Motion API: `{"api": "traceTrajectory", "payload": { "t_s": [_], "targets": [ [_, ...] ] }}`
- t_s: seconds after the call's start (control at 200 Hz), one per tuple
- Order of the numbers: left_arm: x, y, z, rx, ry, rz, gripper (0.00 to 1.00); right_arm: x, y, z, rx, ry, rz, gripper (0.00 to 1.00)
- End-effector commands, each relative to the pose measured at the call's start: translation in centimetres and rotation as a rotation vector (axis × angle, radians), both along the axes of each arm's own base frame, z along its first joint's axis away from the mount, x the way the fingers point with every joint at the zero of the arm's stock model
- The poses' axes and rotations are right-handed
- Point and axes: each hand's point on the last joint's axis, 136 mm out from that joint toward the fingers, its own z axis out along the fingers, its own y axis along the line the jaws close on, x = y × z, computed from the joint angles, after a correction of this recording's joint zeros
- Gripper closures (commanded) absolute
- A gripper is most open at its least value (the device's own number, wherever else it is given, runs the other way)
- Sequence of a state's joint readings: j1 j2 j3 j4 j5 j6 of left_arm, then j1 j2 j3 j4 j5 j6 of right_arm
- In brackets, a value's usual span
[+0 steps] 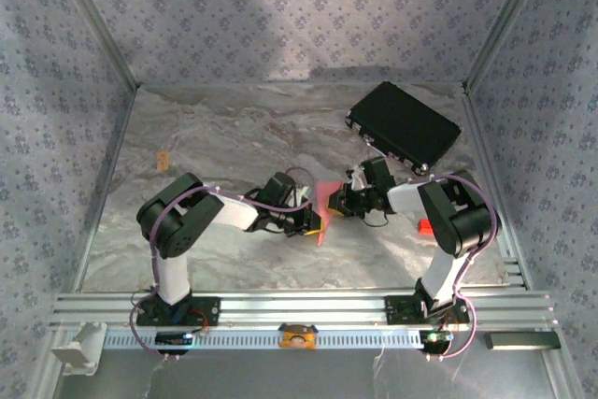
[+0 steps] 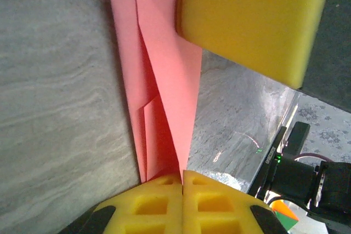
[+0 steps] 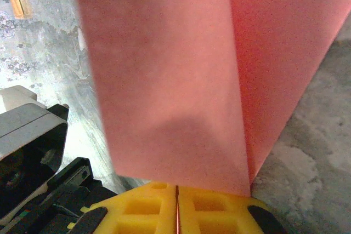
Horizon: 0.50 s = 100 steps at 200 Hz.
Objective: Fold a paper plane with a square sheet of paper (pick it up from the middle)
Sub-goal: Fold the wing for the fifth time at the center of the table.
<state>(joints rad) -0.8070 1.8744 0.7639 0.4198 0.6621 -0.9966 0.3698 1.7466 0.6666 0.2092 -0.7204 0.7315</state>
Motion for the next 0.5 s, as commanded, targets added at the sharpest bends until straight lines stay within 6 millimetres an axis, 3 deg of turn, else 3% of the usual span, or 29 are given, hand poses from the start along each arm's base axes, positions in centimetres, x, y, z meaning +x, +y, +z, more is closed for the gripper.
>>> {"api": "traceTrajectory", "payload": {
  "t_s": [0.0,0.145,0.27,0.4,0.495],
  "targets": [
    [-2.2,0.5,-1.4,0.024,0.067,-0.058,1.00,-1.1,-1.7,-3.5,-0.135,0.069,-0.028,0.90],
    [-3.0,0.9,-2.1,0.058,0.087,-0.068,0.91,-1.1,-1.7,-3.5,-0.138,0.073,-0.028,0.90],
    [-3.6,1.2,-2.6,0.090,0.088,-0.078,0.91,-1.2,-1.8,-3.5,-0.142,0.073,-0.028,0.89],
    [-4.2,1.3,-2.8,0.099,0.092,-0.090,1.00,-1.2,-1.8,-3.5,-0.143,0.074,-0.029,0.90],
    [-4.4,1.8,-3.3,0.130,0.097,-0.083,0.95,-1.2,-1.8,-3.5,-0.145,0.073,-0.029,0.90]
  ]
}}
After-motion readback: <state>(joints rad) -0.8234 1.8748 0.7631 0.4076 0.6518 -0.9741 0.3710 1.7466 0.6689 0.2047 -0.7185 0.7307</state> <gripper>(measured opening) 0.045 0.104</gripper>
